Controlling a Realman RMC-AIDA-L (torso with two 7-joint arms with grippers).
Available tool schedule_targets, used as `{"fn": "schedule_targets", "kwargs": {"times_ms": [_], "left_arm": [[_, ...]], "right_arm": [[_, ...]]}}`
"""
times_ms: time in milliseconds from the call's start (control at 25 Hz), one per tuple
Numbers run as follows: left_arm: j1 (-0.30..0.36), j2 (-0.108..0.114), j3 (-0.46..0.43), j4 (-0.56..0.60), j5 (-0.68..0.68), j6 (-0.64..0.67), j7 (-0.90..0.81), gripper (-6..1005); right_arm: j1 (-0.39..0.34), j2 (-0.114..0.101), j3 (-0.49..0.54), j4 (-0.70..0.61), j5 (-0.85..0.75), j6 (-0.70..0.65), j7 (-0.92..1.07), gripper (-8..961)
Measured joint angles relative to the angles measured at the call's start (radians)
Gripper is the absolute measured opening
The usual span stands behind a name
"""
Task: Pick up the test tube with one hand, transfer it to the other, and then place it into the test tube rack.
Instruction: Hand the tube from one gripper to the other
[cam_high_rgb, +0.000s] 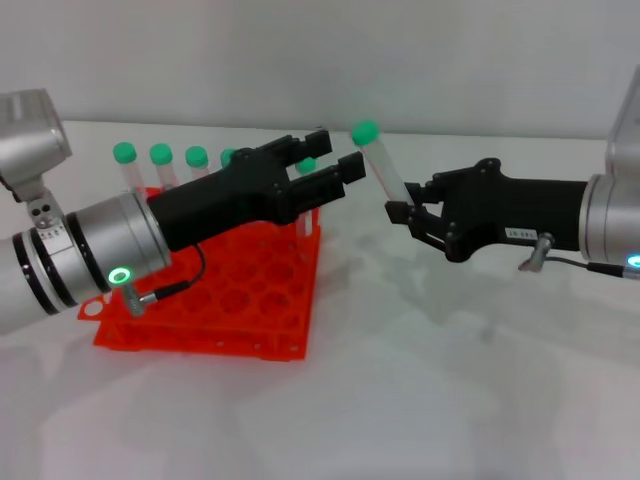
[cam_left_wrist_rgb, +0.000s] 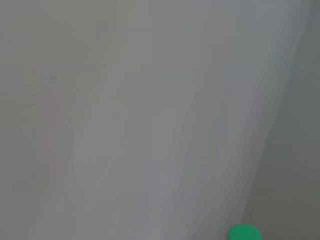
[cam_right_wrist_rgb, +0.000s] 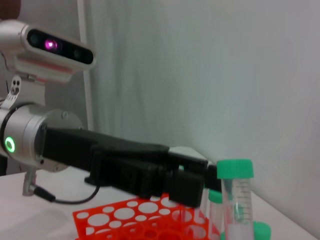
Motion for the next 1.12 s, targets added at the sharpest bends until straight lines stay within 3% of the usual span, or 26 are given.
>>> {"fn": "schedule_targets", "kwargs": {"times_ms": [1040,1120], "left_arm": [[-0.031,-0.002,0.040,-0.011,0.010,-0.022,-0.006,602],[-0.032,-0.002,0.040,-0.011,0.010,-0.022,-0.013,499]], "right_arm": [[0.025,0.000,-0.052,0.018,0.012,-0.034,-0.005,219],[0.026,0.000,-0.058,0.017,0.012,-0.035,-0.010,220]]}}
